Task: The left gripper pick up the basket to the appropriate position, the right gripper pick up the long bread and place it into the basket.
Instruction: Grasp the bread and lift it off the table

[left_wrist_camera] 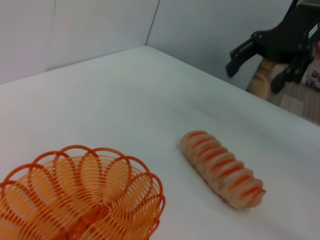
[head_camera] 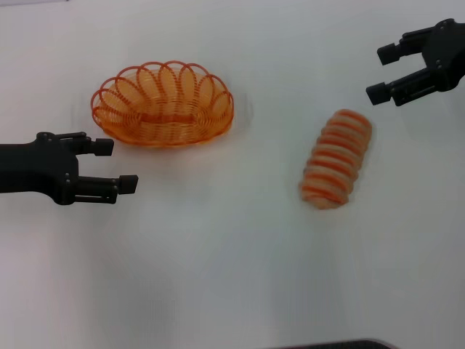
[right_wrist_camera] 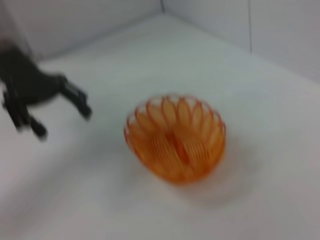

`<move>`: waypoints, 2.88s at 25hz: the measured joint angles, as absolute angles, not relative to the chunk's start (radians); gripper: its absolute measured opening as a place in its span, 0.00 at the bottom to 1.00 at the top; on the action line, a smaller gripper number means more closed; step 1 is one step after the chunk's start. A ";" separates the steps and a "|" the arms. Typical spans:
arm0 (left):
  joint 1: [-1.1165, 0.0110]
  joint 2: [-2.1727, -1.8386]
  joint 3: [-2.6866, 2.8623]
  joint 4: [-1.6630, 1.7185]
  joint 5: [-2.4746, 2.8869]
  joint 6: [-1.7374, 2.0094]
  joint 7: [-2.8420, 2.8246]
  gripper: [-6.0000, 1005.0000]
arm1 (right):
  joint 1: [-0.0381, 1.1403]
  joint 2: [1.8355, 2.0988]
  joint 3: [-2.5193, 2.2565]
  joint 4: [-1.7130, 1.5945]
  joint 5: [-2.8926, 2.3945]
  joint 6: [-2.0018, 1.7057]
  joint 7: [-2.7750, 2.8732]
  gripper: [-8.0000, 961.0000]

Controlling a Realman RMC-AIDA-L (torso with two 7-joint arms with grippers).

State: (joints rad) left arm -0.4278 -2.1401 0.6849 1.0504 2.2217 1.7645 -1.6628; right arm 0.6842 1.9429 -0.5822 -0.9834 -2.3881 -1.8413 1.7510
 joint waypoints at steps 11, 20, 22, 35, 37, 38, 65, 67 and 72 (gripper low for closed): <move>-0.440 -2.141 0.683 1.049 2.220 1.740 -1.683 0.88 | 0.851 1.990 -0.702 -0.998 -2.744 -1.764 1.746 0.98; -0.447 -2.143 0.684 1.045 2.223 1.701 -1.707 0.88 | 0.871 2.004 -0.696 -0.991 -2.722 -1.740 1.898 0.97; -0.448 -2.143 0.683 1.045 2.223 1.697 -1.714 0.88 | 0.871 2.003 -0.682 -0.990 -2.702 -1.721 1.992 0.97; -0.452 -2.141 0.683 1.047 2.227 1.685 -1.733 0.88 | 0.865 1.990 -0.634 -0.978 -2.627 -1.807 2.507 0.96; -0.451 -2.140 0.683 1.049 2.228 1.683 -1.733 0.88 | 0.859 1.987 -0.636 -0.976 -2.626 -1.814 2.561 0.96; -0.450 -2.140 0.685 1.050 2.229 1.679 -1.733 0.88 | 0.857 1.987 -0.638 -0.975 -2.627 -1.815 2.576 0.96; -0.456 -2.149 0.711 1.113 2.307 1.606 -1.723 0.88 | 0.871 1.953 -0.744 -0.739 -2.723 -1.754 2.871 0.93; -0.456 -2.152 0.718 1.114 2.307 1.605 -1.723 0.88 | 0.877 1.952 -0.749 -0.738 -2.736 -1.752 2.880 0.93; -0.456 -2.158 0.724 1.121 2.307 1.603 -1.727 0.88 | 0.882 1.951 -0.755 -0.733 -2.767 -1.735 2.907 0.93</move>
